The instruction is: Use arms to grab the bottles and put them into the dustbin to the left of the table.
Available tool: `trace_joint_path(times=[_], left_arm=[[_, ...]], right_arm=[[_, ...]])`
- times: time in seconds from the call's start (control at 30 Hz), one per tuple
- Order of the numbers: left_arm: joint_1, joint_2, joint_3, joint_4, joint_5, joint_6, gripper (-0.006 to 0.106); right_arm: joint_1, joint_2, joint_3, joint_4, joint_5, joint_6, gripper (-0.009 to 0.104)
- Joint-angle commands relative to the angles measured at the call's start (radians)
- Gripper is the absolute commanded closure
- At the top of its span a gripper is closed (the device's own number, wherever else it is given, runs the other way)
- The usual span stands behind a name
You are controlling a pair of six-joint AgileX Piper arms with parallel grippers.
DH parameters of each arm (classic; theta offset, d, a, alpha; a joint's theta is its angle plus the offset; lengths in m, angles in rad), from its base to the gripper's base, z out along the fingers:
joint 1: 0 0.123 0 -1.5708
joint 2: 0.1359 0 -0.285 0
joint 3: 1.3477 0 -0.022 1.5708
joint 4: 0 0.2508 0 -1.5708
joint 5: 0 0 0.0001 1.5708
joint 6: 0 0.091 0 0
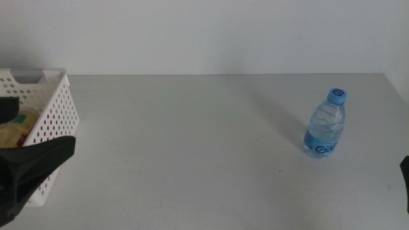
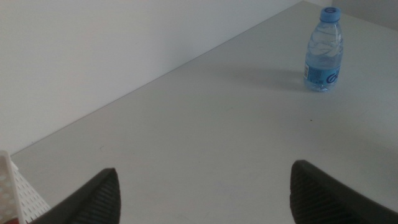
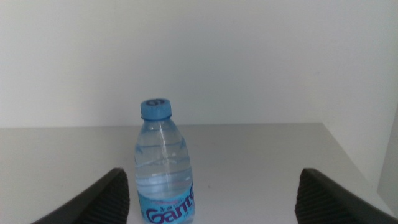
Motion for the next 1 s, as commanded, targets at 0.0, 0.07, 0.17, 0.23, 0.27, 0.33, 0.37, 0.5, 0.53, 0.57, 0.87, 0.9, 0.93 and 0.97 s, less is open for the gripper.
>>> trace_joint_path(times=[0.0,0.07,0.17,0.23,0.27,0.33,0.37,0.5,0.53,0.57,0.87,0.9,0.93,0.97], left_arm=[[-0.004,0.005,-0.026,-0.001,-0.078,-0.013,0.007],[-0.004,0.005,-0.026,-0.001,-0.078,-0.013,0.007],[-0.004,0.005,-0.026,-0.001,-0.078,-0.013,0.007],[-0.004,0.005,-0.026,-0.001,-0.078,-0.013,0.007],[-0.004,0.005,-0.026,-0.001,-0.078,-0.012,0.007],[-0.004,0.005,-0.026,-0.001,-0.078,-0.012,0.007],[-0.004,0.005,-0.026,-0.001,-0.078,-0.012,0.007],[-0.004,0.005,-0.026,-0.001,-0.078,-0.012,0.007],[-0.004,0.005,-0.026,-0.001,-0.078,-0.012,0.007],[-0.004,0.005,-0.026,-0.001,-0.078,-0.012,0.007],[-0.004,0.005,-0.026,-0.001,-0.078,-0.012,0.007],[-0.004,0.005,-0.026,-0.001,-0.078,-0.012,0.007],[-0.004,0.005,-0.026,-0.001,-0.078,-0.012,0.007],[-0.004,0.005,-0.026,-0.001,-0.078,-0.012,0.007]], right_arm=[[-0.005,0.081,-0.01,-0.015,-0.111,-0.006,0.001],[-0.005,0.137,-0.01,-0.02,-0.102,-0.006,0.001],[-0.005,0.219,-0.01,-0.027,-0.151,-0.002,0.001],[-0.005,0.282,-0.01,-0.041,-0.223,-0.002,0.001],[-0.005,0.316,-0.01,-0.052,-0.263,0.005,0.001],[-0.005,0.386,-0.01,-0.078,-0.327,0.025,0.001],[-0.005,0.416,-0.01,-0.086,-0.351,0.032,0.001],[-0.005,0.562,-0.011,-0.114,-0.439,0.057,0.001],[-0.005,0.602,-0.011,-0.114,-0.477,0.078,0.001],[-0.005,0.635,-0.011,-0.114,-0.514,0.088,0.001],[-0.005,0.954,-0.122,-0.211,-0.766,0.045,0.001],[-0.005,0.98,-0.144,-0.216,-0.766,0.045,0.001],[-0.005,1.003,-0.165,-0.219,-0.766,0.045,0.001],[-0.005,1.017,-0.181,-0.218,-0.766,0.044,0.001]])
